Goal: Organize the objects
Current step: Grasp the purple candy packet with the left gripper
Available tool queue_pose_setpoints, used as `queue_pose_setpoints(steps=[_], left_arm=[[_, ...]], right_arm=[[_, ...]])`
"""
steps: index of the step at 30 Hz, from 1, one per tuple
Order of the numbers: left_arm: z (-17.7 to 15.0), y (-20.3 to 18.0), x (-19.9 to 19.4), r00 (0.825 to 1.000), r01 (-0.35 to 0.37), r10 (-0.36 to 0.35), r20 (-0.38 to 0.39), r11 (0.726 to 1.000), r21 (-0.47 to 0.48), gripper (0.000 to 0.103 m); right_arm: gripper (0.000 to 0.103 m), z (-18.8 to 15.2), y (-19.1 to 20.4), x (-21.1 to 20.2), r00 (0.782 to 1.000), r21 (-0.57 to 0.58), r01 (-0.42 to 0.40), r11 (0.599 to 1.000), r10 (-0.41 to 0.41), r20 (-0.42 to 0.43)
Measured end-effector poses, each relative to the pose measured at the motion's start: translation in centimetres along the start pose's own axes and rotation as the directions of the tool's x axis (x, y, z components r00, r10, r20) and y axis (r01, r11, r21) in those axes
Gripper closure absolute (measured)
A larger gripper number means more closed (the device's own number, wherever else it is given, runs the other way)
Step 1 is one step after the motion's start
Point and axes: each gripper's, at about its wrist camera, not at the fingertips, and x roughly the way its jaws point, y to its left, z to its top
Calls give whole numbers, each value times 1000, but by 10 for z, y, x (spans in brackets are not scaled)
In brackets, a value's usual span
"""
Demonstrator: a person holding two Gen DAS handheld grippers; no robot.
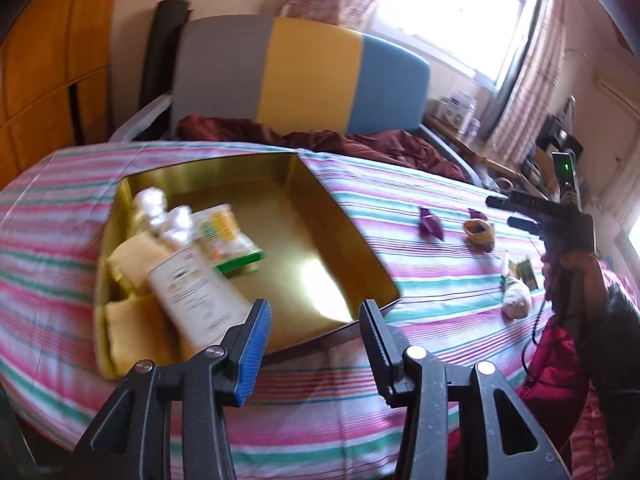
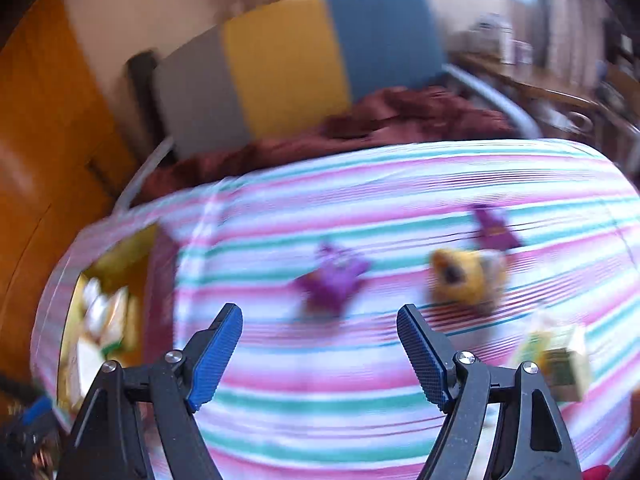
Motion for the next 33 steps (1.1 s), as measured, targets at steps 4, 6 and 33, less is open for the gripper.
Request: queue_pose_setpoints(steps=[4, 6, 33], left_arm=[[14, -38, 18, 999, 21, -18, -29, 996, 89, 57], [21, -60, 31, 999, 33, -27, -47, 990, 139, 57], [98, -207, 262, 962, 104, 14, -272, 904, 415, 22]], right_arm=[[21, 13, -75, -3, 990, 194, 108, 975, -123, 72], [21, 10, -104, -1, 984, 308, 143, 941, -168, 55], [13, 6, -133, 5, 1000, 505, -31, 863, 27, 14]])
